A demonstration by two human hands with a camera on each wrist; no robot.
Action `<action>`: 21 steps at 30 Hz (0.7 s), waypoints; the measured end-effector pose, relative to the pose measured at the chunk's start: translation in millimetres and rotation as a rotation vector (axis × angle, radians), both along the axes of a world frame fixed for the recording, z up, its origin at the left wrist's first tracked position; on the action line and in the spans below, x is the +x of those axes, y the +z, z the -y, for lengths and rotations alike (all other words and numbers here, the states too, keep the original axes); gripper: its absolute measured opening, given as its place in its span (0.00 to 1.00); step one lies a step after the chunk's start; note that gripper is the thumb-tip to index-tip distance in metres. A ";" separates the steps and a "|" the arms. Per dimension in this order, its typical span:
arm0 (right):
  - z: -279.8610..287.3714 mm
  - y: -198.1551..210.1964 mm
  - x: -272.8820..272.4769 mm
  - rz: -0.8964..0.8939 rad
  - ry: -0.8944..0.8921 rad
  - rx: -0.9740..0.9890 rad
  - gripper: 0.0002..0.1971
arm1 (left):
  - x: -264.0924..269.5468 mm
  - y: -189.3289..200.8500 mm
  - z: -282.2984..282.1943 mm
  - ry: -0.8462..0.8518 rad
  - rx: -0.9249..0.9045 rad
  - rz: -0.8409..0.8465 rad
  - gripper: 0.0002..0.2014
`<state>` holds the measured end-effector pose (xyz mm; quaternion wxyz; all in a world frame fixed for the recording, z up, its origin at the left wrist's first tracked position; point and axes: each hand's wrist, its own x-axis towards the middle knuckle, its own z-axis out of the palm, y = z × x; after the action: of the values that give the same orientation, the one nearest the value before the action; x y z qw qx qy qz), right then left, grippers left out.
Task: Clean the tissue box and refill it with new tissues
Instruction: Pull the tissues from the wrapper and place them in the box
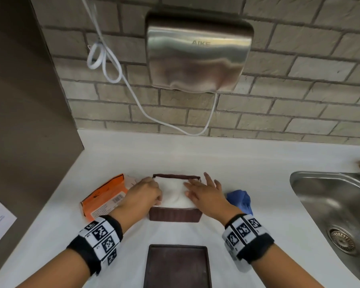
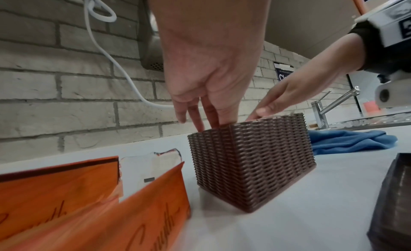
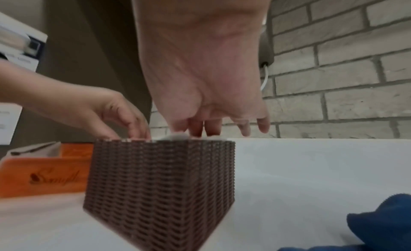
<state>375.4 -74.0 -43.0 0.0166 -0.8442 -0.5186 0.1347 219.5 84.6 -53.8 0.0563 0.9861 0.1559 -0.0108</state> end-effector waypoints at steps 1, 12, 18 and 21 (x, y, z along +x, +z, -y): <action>-4.7 -2.9 3.2 0.003 -0.006 -0.029 0.25 | 0.0 -2.3 -0.1 0.001 0.001 -0.019 0.09; -12.3 -15.4 8.2 0.139 -0.019 -0.094 0.27 | 8.4 17.1 -3.1 -0.071 0.063 -0.137 0.08; -19.3 -13.3 -1.1 0.168 0.184 0.301 0.24 | 12.1 20.2 10.3 -0.018 -0.061 -0.027 0.20; -22.0 -19.4 -13.2 0.128 0.279 0.201 0.30 | 14.5 10.9 33.8 -0.012 -0.119 -0.162 0.33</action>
<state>362.2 -52.1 -62.4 0.0489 -0.7649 -0.6417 0.0291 234.0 50.8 -42.9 0.1021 0.9778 0.1529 -0.1001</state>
